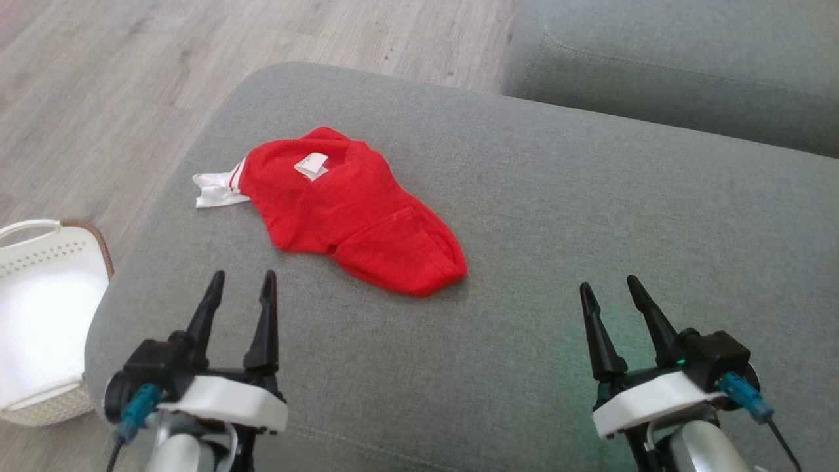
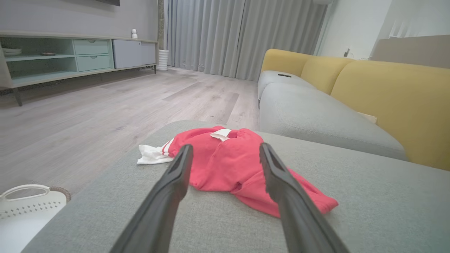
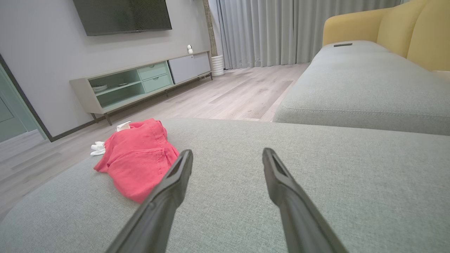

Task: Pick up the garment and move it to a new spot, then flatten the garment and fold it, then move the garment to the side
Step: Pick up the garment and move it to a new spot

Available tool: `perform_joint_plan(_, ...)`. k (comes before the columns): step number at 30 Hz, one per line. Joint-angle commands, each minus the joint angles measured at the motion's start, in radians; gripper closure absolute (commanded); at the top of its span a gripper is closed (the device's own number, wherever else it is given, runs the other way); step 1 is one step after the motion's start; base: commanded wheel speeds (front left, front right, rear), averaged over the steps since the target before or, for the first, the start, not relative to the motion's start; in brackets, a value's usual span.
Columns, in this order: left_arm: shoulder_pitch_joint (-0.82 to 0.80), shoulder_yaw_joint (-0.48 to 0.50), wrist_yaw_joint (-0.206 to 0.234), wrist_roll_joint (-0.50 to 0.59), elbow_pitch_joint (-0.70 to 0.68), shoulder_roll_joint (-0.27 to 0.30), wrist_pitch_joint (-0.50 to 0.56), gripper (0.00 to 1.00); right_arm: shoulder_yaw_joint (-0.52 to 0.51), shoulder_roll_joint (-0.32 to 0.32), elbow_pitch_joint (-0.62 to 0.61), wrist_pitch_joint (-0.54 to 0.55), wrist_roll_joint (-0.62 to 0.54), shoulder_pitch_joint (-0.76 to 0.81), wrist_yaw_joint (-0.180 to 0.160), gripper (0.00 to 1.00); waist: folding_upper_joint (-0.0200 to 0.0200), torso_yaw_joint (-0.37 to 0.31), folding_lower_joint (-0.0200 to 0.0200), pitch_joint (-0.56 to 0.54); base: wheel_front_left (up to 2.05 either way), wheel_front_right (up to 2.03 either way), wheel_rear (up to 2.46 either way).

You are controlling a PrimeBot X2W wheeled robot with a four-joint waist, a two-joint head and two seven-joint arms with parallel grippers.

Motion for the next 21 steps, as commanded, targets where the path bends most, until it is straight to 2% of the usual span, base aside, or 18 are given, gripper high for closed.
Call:
perform_joint_plan(1, -0.062, 0.045, -0.003, 0.013, -0.028, 0.004, -0.005, 0.0, 0.027, -0.003, -0.029, -0.011, 0.006, -0.041, -0.001, 0.0, -0.0001, 0.0, 0.0, 0.005, 0.0, 0.0, 0.0)
perform_joint_plan(6, -0.128, 0.069, -0.028, 0.047, 0.019, 0.026, -0.005, 0.0, 0.025, -0.003, -0.033, -0.011, -0.006, -0.062, -0.001, 0.0, -0.0001, -0.011, 0.0, 0.049, 0.0, 0.0, 0.0)
perform_joint_plan(12, -0.318, 0.014, -0.066, 0.075, 0.212, 0.127, 0.016, 0.0, 0.007, -0.003, -0.048, -0.004, -0.04, -0.102, -0.001, 0.0, -0.0001, -0.041, 0.0, 0.135, 0.0, 0.0, 0.0)
perform_joint_plan(16, -0.469, -0.086, -0.076, 0.044, 0.337, 0.191, 0.098, 0.0, -0.008, -0.003, -0.063, 0.003, -0.061, -0.13, -0.001, 0.0, -0.0001, -0.068, 0.0, 0.199, 0.0, 0.0, 0.0)
perform_joint_plan(17, -0.469, -0.086, -0.076, 0.044, 0.337, 0.191, 0.098, 0.0, -0.008, -0.003, -0.063, 0.003, -0.061, -0.13, -0.001, 0.0, -0.0001, -0.068, 0.0, 0.199, 0.0, 0.0, 0.0)
perform_joint_plan(21, -0.6, -0.244, -0.077, -0.063, 0.427, 0.275, 0.17, 0.0, -0.014, -0.003, -0.076, 0.005, -0.073, -0.156, -0.001, 0.0, -0.0001, -0.098, 0.0, 0.256, 0.0, 0.0, 0.0)
